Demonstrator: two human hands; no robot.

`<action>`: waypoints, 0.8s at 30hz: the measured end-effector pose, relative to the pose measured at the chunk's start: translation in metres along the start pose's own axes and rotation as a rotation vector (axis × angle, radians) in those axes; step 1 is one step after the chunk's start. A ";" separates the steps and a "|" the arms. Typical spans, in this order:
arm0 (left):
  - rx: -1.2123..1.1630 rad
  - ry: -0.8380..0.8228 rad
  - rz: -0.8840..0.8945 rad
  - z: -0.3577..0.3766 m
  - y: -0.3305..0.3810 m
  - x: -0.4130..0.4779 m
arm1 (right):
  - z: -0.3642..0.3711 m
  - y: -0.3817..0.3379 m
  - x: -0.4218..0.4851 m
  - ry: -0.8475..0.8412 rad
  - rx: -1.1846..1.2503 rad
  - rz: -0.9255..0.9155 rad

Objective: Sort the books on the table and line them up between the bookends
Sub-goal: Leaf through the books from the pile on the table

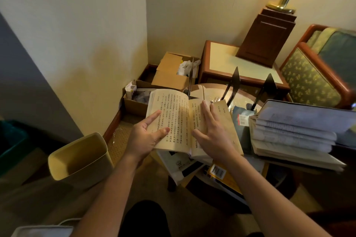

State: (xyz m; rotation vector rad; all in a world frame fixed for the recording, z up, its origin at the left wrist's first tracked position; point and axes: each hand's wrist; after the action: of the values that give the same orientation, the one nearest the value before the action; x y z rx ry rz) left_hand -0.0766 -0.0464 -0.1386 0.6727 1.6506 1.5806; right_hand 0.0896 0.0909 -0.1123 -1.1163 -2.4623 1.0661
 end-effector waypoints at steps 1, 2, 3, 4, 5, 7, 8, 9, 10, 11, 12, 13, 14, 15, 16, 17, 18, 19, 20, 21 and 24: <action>0.006 -0.003 0.009 0.001 0.001 -0.001 | 0.000 0.000 -0.002 0.013 0.024 0.005; 0.012 -0.003 0.015 0.001 0.002 -0.002 | 0.000 -0.001 -0.003 0.025 0.042 0.009; 0.017 0.000 0.019 0.001 0.002 -0.002 | 0.000 0.000 -0.004 0.035 0.059 0.018; 0.022 0.002 0.022 0.002 0.003 -0.004 | -0.001 0.000 -0.005 0.043 0.074 0.029; 0.028 0.006 0.024 0.002 0.004 -0.005 | -0.002 0.001 -0.006 0.048 0.090 0.044; 0.041 0.013 0.024 0.003 0.005 -0.006 | -0.006 0.002 -0.006 0.050 0.150 0.070; 0.047 0.016 0.025 0.003 0.005 -0.006 | -0.008 0.001 -0.006 0.051 0.203 0.087; 0.057 0.018 0.031 0.003 0.005 -0.006 | -0.011 0.001 -0.006 0.056 0.266 0.105; 0.071 0.021 0.040 0.003 0.005 -0.006 | -0.013 0.002 -0.005 0.057 0.325 0.115; 0.083 0.022 0.045 0.003 0.005 -0.005 | -0.014 0.003 -0.003 0.058 0.363 0.122; 0.087 0.020 0.047 0.002 0.005 -0.004 | -0.015 0.004 -0.002 0.059 0.377 0.124; 0.082 0.017 0.046 0.001 0.006 -0.004 | -0.015 0.003 -0.002 0.054 0.392 0.127; 0.073 0.010 0.046 0.000 0.006 -0.004 | -0.016 0.002 -0.002 0.046 0.408 0.124; 0.067 0.002 0.049 -0.001 0.007 -0.003 | -0.017 0.001 -0.002 0.034 0.416 0.117; 0.062 -0.005 0.054 -0.001 0.008 -0.003 | -0.018 -0.002 -0.003 0.020 0.419 0.103; 0.053 -0.011 0.060 -0.001 0.008 -0.003 | -0.020 -0.006 -0.003 0.008 0.416 0.086; 0.035 -0.016 0.063 -0.002 0.008 -0.002 | -0.022 -0.012 -0.002 -0.002 0.411 0.065; 0.009 -0.019 0.060 -0.001 0.008 -0.002 | -0.023 -0.018 -0.003 -0.014 0.396 0.057; -0.022 -0.023 0.053 -0.001 0.008 -0.002 | -0.024 -0.024 -0.003 -0.024 0.367 0.055; -0.051 -0.028 0.045 -0.001 0.009 -0.003 | -0.023 -0.029 -0.004 -0.040 0.327 0.050; -0.132 -0.038 0.030 -0.001 0.011 -0.003 | -0.011 -0.050 -0.009 -0.115 0.186 -0.031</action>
State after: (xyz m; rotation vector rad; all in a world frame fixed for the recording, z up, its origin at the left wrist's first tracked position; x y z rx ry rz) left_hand -0.0774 -0.0484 -0.1269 0.6576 1.5006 1.6711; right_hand 0.0731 0.0678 -0.0686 -0.9828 -2.3963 1.3529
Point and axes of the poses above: each hand's wrist, its own x-axis towards the middle knuckle, its own z-axis out of the palm, y = z × x, and after that the axes turned 2 degrees about -y, right-handed
